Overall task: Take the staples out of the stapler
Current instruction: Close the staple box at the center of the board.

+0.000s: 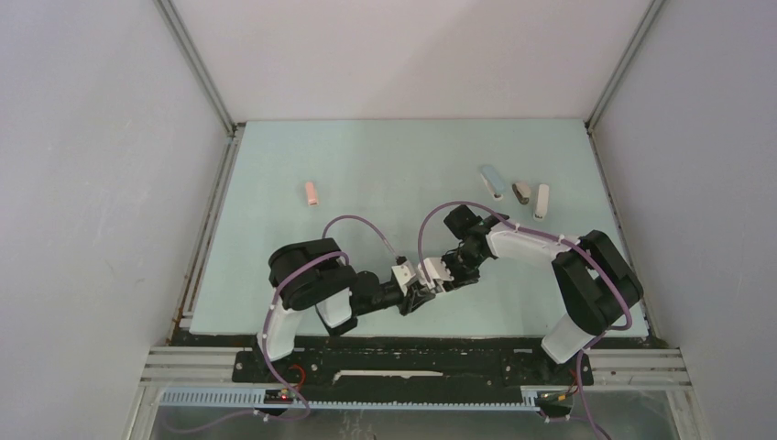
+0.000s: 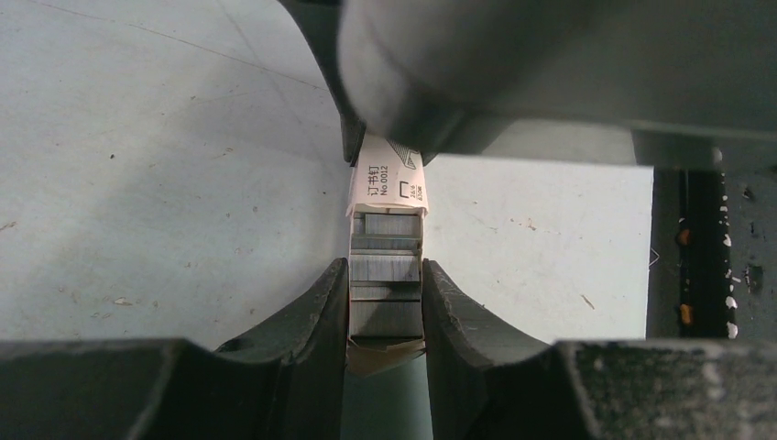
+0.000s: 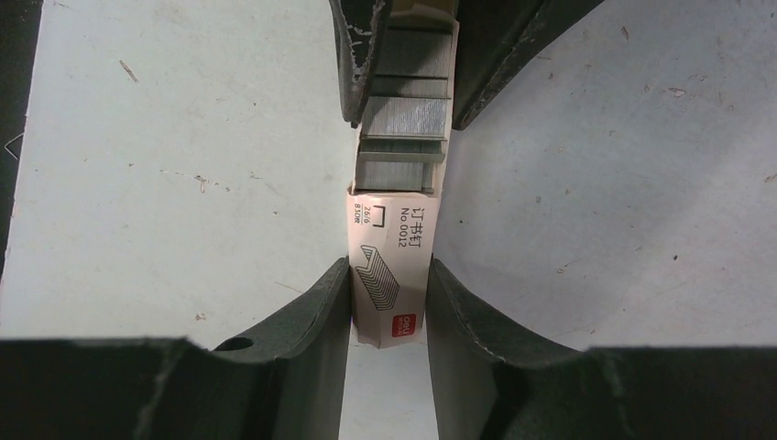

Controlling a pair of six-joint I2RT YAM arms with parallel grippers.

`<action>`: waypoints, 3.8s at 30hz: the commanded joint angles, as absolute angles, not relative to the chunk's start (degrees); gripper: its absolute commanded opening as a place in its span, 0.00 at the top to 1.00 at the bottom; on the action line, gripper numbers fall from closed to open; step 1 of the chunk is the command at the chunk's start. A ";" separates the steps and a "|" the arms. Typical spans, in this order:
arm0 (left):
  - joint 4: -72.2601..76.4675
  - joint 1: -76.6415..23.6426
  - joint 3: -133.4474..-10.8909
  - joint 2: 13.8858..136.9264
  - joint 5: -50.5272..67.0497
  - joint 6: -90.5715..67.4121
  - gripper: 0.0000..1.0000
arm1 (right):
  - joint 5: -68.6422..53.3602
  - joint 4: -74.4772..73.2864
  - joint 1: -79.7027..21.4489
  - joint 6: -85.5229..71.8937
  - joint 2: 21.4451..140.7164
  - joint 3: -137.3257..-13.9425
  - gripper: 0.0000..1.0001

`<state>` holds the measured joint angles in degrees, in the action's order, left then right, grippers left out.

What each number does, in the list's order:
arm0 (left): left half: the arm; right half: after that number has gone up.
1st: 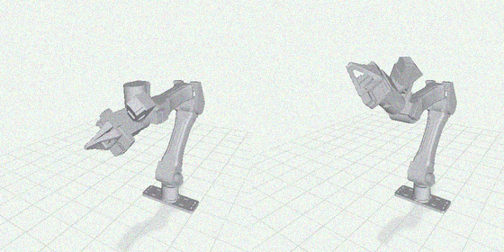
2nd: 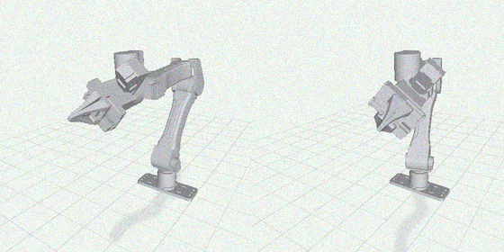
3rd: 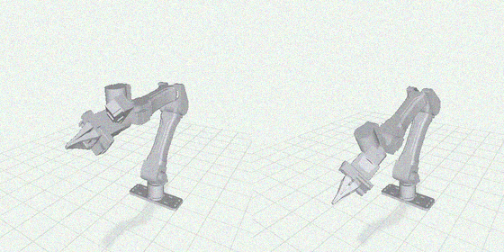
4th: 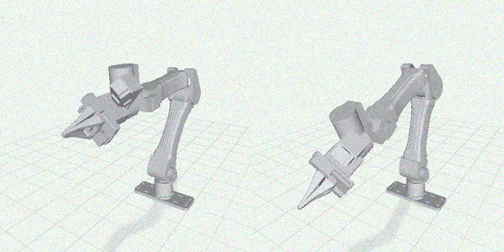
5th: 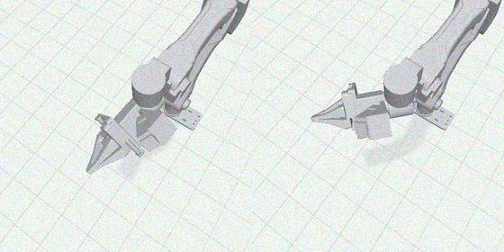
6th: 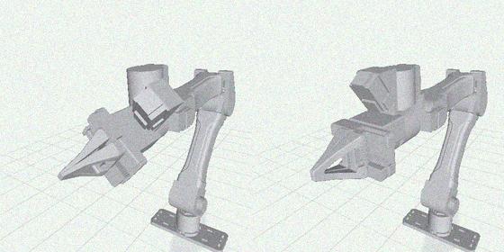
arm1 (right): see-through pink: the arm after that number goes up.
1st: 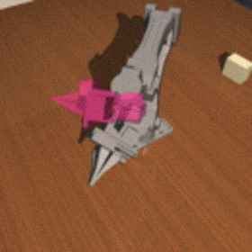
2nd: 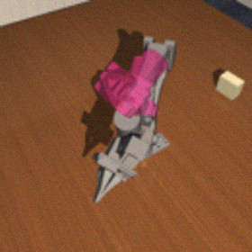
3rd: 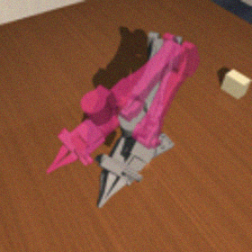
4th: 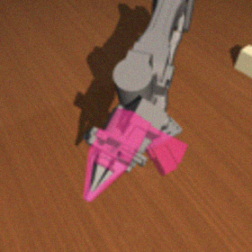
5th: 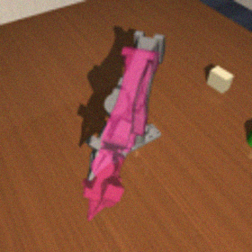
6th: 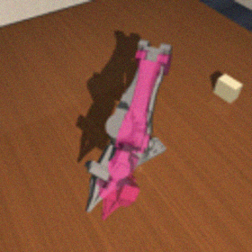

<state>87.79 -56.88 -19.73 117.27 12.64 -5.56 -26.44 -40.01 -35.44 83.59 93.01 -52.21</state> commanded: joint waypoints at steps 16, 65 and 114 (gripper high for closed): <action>86.06 -56.81 -19.57 120.60 8.42 -10.09 0.64 | -29.30 -37.68 -37.84 82.35 92.52 -51.68 0.58; 85.96 -58.72 -1.21 89.14 -14.81 -10.96 0.31 | -31.97 -39.18 -32.93 70.96 77.50 -52.69 0.30; 35.02 -56.43 -10.85 70.97 -8.60 -57.71 0.35 | -16.55 -35.39 -25.64 28.04 86.48 -55.29 1.00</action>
